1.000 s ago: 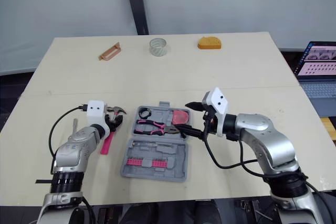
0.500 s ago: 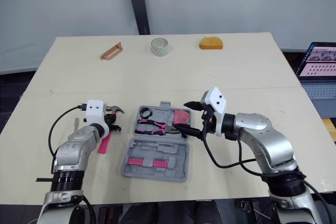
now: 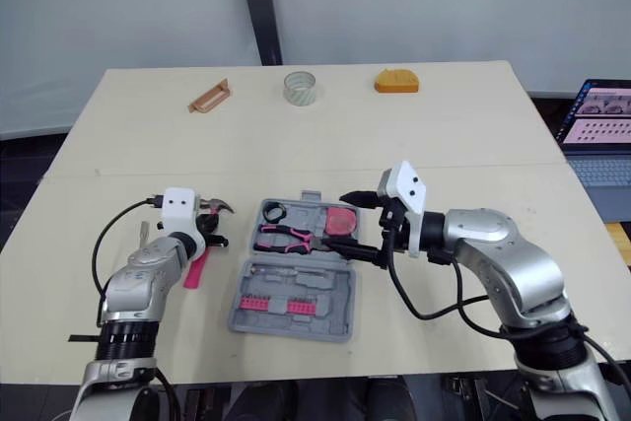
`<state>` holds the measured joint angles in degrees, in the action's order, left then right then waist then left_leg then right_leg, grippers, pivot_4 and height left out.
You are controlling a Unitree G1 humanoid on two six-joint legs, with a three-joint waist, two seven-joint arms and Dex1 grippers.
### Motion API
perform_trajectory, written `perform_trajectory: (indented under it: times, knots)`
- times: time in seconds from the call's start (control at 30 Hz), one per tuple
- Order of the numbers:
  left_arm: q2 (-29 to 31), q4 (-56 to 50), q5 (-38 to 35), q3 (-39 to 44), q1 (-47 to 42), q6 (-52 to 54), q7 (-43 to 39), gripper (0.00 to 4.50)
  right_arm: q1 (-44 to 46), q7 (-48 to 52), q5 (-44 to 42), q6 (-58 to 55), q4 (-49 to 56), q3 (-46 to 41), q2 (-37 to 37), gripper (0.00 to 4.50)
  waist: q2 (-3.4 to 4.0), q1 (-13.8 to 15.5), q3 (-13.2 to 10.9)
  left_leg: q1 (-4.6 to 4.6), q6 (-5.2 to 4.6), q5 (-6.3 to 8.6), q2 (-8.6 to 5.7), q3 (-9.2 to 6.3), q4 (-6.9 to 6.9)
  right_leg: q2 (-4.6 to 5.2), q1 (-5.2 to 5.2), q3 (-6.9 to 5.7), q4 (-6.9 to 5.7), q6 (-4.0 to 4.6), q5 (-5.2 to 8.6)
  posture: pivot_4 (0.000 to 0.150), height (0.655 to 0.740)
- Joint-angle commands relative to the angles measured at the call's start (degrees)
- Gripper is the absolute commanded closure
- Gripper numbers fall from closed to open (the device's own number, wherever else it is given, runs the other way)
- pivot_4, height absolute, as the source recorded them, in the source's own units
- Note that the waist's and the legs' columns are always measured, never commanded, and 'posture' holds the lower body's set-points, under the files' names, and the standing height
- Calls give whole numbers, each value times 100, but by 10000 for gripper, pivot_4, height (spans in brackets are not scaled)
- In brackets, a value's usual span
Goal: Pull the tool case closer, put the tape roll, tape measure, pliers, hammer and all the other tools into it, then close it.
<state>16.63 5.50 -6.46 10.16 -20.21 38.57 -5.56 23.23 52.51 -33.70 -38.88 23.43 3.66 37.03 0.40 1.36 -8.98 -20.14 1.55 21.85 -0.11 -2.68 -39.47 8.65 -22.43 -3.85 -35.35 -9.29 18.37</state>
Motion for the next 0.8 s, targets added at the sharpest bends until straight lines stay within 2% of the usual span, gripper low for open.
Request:
perform_trajectory:
  times: [0.03,0.17,0.3,0.47,0.57,0.67,0.8]
  knots:
    - [115,-246,-57,-75,-71,127,-207,44869,22,190,-217,52,276,-141,103,0,-1,-2,-1,0,0,0,0,0,0,0,0,0,0,0,0,1500,7400]
    - [514,-708,-186,-94,-88,324,-687,44869,-23,349,-270,117,318,-201,261,0,-12,-10,-11,-3,0,0,1,0,1,0,-2,-2,2,0,0,1500,7400]
    - [1199,-1136,-414,-219,-116,309,-1618,44869,-119,496,-385,117,402,-334,485,0,-30,-30,-25,-6,0,0,3,-1,2,-1,-4,-4,6,0,0,1500,7400]
    - [2580,-1418,-785,-508,-268,-222,-3562,44869,-364,666,-386,143,585,-444,820,0,-28,-47,-45,-7,0,0,4,1,11,-1,-4,-5,20,0,0,1500,7400]
    - [3187,-1560,-870,-814,-353,-592,-4513,44869,-513,639,-324,184,680,-419,872,0,-25,-50,-52,-8,0,0,4,5,16,-1,-2,-9,30,0,0,1500,7400]
    - [3491,-1835,-926,-1189,-452,-658,-5139,44869,-712,549,-196,255,813,-333,868,0,-27,-45,-55,-8,0,0,4,7,18,-1,-2,-9,31,0,0,1500,7400]
    - [3576,-2292,-933,-1768,-535,-364,-5550,44869,-986,410,-65,276,1048,-268,861,0,-30,-52,-64,-10,0,0,5,8,18,-1,-2,-9,29,0,0,1500,7400]
